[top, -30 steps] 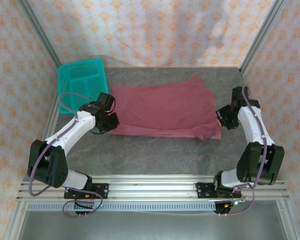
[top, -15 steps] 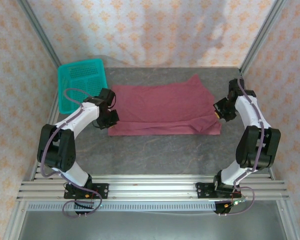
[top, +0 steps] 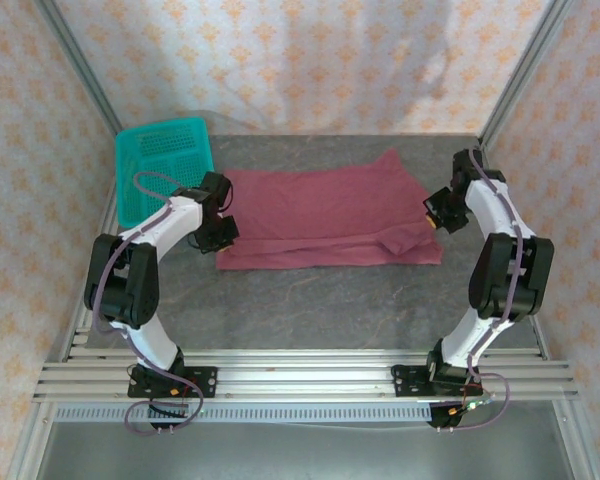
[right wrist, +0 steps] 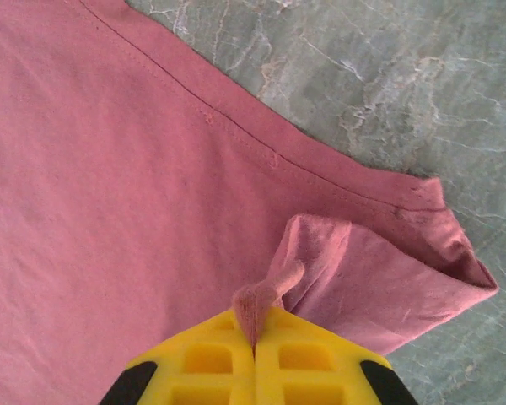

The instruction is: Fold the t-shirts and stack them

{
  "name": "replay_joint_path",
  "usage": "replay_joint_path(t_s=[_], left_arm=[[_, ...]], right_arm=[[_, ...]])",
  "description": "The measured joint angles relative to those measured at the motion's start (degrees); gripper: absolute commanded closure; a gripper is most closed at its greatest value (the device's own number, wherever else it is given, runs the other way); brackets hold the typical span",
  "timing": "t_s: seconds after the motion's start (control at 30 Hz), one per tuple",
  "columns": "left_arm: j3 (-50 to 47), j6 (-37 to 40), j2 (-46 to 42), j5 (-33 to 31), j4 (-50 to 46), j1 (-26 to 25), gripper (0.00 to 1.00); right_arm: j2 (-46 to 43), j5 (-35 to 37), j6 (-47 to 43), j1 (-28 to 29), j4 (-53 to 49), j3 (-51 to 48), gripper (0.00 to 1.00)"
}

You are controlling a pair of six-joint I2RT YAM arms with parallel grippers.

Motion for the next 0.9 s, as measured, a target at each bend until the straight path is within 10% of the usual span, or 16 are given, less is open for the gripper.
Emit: replay_joint_path(t_s=[0.2,0.43,0.9], left_arm=[[3.4,0.2,3.5,-0.8,0.0,0.1,1.0],[8.2,0.2,6.1,-0.8,0.0,0.1,0.52],[13.2,-1.8,-4.2,1.4,-0.3,-0.4,0.27]], right_arm=[[3.9,0.0,0.2,0.5,0.9,2.2,1.0],[9.7,-2.4,2.9,0.7,3.1,6.7,0.92],[19.5,-20.7,21.7,0.7,28.3,11.8,0.45]])
